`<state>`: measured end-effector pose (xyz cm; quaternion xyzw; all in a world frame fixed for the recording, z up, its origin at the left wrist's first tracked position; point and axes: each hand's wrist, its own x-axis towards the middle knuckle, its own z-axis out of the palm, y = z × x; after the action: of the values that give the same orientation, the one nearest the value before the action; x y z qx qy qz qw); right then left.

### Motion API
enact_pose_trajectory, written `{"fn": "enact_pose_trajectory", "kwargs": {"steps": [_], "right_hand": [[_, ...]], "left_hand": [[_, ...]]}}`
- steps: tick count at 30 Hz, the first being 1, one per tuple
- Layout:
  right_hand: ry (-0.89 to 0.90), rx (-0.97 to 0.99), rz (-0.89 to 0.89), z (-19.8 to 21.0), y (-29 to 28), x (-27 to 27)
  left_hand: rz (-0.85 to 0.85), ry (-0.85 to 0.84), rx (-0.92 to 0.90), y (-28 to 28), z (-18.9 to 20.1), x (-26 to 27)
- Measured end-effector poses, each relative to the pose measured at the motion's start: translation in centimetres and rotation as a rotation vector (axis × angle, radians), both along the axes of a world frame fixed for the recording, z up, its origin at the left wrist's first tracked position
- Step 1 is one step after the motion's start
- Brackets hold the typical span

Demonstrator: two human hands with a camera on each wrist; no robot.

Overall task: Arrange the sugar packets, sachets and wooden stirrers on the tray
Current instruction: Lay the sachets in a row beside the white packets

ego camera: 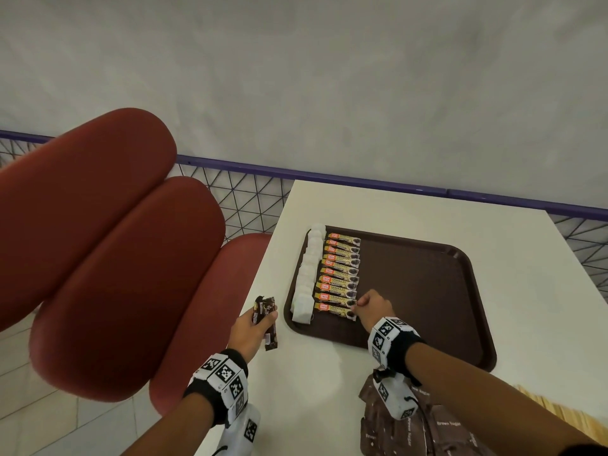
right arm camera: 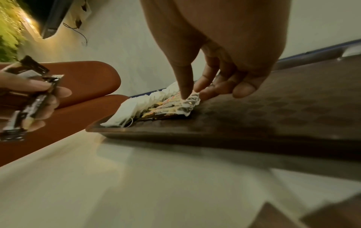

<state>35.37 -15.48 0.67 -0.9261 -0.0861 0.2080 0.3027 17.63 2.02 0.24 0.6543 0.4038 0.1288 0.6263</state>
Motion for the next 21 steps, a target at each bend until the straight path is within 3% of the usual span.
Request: {"fn": "enact_pose_trajectory", "kwargs": {"steps": [3, 7, 12, 16, 21], "right_hand": [[-0.121, -0.042, 0.133, 0.9, -0.2, -0.1], [-0.201, 0.051, 0.349, 2.3, 0.0, -1.6], [-0.034, 0.194, 0.563, 2.3, 1.0, -4.0], [0.227, 0.249, 0.61, 2.8, 1.5, -5.5], [0.259, 0.363, 0.627, 3.7, 0.9, -5.5]], "left_hand": [[-0.005, -0.048, -0.016, 0.0, 0.2, 0.3], [-0.03, -0.102, -0.031, -0.7, 1.2, 0.8], [-0.079, -0.184, -0.12, -2.1, 2.1, 1.6], [-0.132, -0.278, -0.237, -3.4, 3.3, 2.1], [-0.154, -0.334, -0.355, -3.7, 3.6, 2.1]]}}
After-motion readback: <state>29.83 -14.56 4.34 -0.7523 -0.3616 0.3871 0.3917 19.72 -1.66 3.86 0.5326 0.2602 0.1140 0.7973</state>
